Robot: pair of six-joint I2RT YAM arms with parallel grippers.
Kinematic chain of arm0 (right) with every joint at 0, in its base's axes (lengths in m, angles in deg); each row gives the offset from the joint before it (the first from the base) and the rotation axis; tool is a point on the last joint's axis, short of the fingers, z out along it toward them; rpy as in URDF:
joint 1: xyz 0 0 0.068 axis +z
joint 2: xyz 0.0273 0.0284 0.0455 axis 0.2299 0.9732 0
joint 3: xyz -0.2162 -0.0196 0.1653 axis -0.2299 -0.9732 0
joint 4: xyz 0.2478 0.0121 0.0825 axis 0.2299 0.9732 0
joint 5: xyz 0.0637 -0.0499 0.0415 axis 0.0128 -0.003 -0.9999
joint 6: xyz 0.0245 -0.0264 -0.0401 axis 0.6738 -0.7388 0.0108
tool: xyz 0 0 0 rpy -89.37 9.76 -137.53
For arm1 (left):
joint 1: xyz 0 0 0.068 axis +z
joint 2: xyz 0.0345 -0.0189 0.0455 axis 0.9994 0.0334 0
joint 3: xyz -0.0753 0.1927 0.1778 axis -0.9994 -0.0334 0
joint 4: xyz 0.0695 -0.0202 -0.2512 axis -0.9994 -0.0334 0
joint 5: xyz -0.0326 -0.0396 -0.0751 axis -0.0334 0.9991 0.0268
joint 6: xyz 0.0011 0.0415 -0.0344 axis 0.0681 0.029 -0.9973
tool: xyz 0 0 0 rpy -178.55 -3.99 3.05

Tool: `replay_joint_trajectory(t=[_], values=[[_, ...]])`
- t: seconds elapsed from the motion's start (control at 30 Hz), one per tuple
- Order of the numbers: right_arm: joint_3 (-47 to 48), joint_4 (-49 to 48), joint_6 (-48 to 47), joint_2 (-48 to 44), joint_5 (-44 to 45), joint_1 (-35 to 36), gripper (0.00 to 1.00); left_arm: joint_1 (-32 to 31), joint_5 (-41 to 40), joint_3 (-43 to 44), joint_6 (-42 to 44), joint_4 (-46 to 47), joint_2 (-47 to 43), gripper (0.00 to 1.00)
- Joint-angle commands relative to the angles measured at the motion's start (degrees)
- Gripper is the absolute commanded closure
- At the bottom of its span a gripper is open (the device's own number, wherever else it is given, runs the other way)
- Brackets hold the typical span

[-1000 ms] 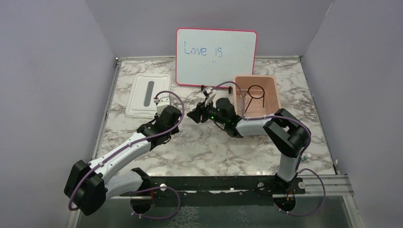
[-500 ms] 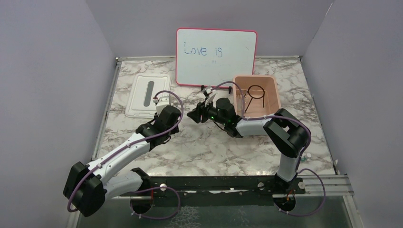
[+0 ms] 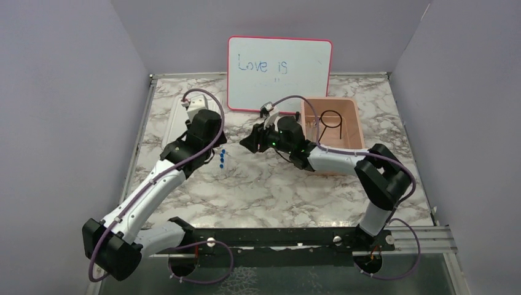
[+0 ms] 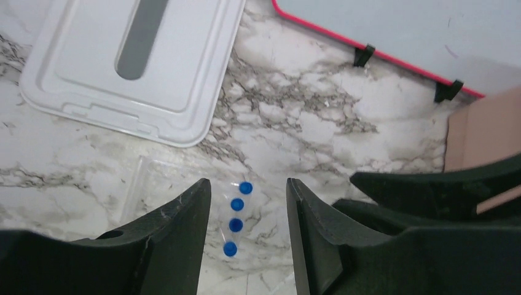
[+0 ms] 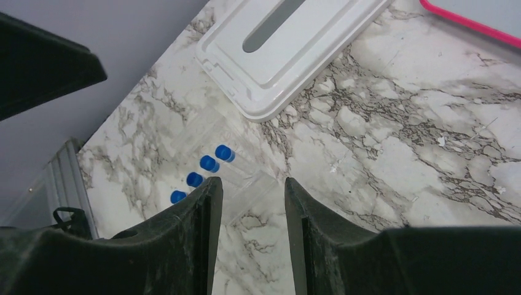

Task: Organize the chemistry lab equipment

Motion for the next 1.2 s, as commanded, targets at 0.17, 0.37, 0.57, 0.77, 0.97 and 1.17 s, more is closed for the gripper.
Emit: replay_joint_trajectory(t=[0.17, 0.37, 0.57, 0.77, 0.97, 1.17], values=[[3.59, 20.44, 5.68, -11.56, 0.47, 0.33, 0.54, 16.49, 18.40, 11.36, 13.95, 2.84, 14.57, 0.48], [-0.44, 23.10, 7.68, -17.44, -0.48, 0.38, 0.54, 20.43, 29.36, 21.52, 21.75, 3.89, 34.97, 0.48], [-2.90, 22.81, 9.67, -20.18, -3.22, 0.38, 0.54, 23.77, 27.30, 28.67, 23.58, 2.91, 47.09, 0.49], [-2.87, 22.32, 10.14, -19.50, -3.94, 0.36, 0.54, 25.21, 29.26, 33.20, 24.96, 1.15, 53.08, 0.55], [-2.30, 21.73, 10.71, -17.82, -5.04, 0.34, 0.54, 25.59, 31.06, 34.91, 25.12, 0.48, 55.91, 0.69], [-2.33, 20.81, 11.33, -16.88, -5.65, 0.34, 0.54, 25.73, 30.49, 34.76, 25.16, 0.46, 57.40, 0.67]])
